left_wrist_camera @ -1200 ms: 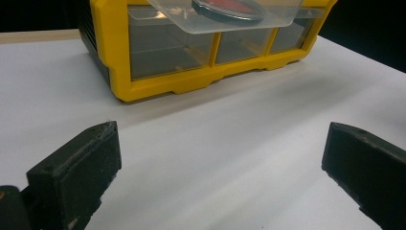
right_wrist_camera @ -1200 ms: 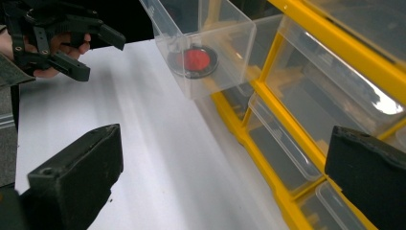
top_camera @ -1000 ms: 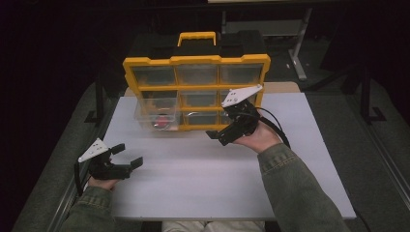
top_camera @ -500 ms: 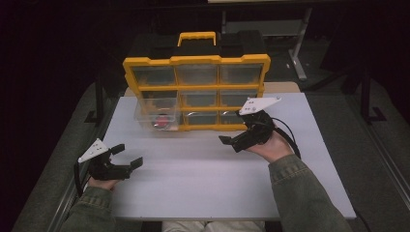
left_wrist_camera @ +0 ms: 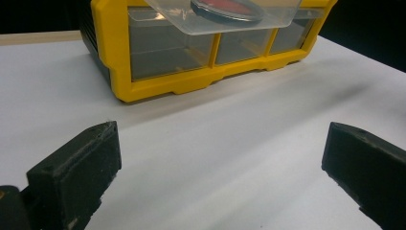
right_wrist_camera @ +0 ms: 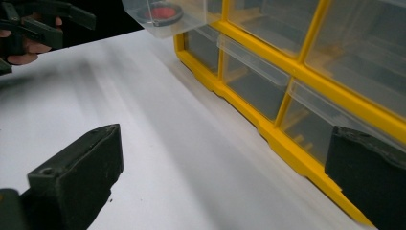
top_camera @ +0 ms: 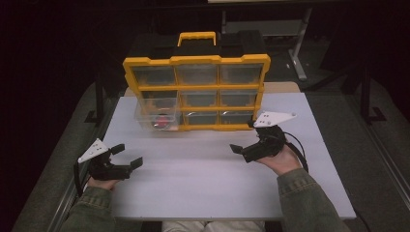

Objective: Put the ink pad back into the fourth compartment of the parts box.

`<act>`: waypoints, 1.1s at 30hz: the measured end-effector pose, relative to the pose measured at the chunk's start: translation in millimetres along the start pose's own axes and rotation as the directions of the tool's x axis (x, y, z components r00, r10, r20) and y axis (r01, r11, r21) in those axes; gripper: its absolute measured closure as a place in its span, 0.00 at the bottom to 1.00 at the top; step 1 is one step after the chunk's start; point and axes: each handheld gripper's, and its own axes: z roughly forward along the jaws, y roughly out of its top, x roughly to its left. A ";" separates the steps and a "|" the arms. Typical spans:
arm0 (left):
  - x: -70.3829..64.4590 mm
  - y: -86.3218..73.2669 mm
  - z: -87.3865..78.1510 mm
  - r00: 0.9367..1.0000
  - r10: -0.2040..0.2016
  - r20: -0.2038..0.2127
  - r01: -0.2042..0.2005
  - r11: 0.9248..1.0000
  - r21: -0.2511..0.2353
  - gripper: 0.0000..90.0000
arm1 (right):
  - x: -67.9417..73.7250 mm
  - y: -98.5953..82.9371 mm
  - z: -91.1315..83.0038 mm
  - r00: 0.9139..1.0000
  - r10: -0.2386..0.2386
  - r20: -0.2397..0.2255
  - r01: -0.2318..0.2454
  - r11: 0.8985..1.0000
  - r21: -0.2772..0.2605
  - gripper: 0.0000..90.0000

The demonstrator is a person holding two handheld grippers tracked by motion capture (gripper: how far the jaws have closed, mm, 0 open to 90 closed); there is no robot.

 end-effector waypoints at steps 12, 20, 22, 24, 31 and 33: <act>-0.1 -0.1 -1.8 1.000 -0.005 -0.002 0.005 1.000 -0.005 0.00 | -1.1 -20.7 -3.4 0.999 0.034 0.025 -0.034 0.999 -0.011 0.00; -0.2 -0.2 -1.5 1.000 -0.006 0.000 0.006 1.000 -0.005 0.00 | -5.9 -41.2 -10.2 0.995 0.076 0.059 -0.074 0.997 -0.025 0.00; 0.3 -0.3 -1.8 1.000 -0.002 0.000 0.002 1.000 -0.002 0.00 | -7.4 -47.7 -12.6 0.993 0.094 0.067 -0.092 0.995 -0.035 0.00; 0.4 -0.3 -2.0 1.000 -0.002 0.000 0.002 1.000 -0.002 0.00 | -8.3 -52.1 -15.3 0.992 0.098 0.083 -0.094 0.995 -0.042 0.00; -0.2 -0.3 -2.1 1.000 -0.001 0.000 0.001 1.000 -0.001 0.00 | -12.1 -68.7 -27.9 0.983 0.132 0.124 -0.123 0.989 -0.078 0.00; -0.4 -0.3 -2.0 1.000 -0.002 0.002 0.002 1.000 -0.002 0.00 | -14.4 -75.0 -33.1 0.980 0.145 0.139 -0.135 0.988 -0.080 0.00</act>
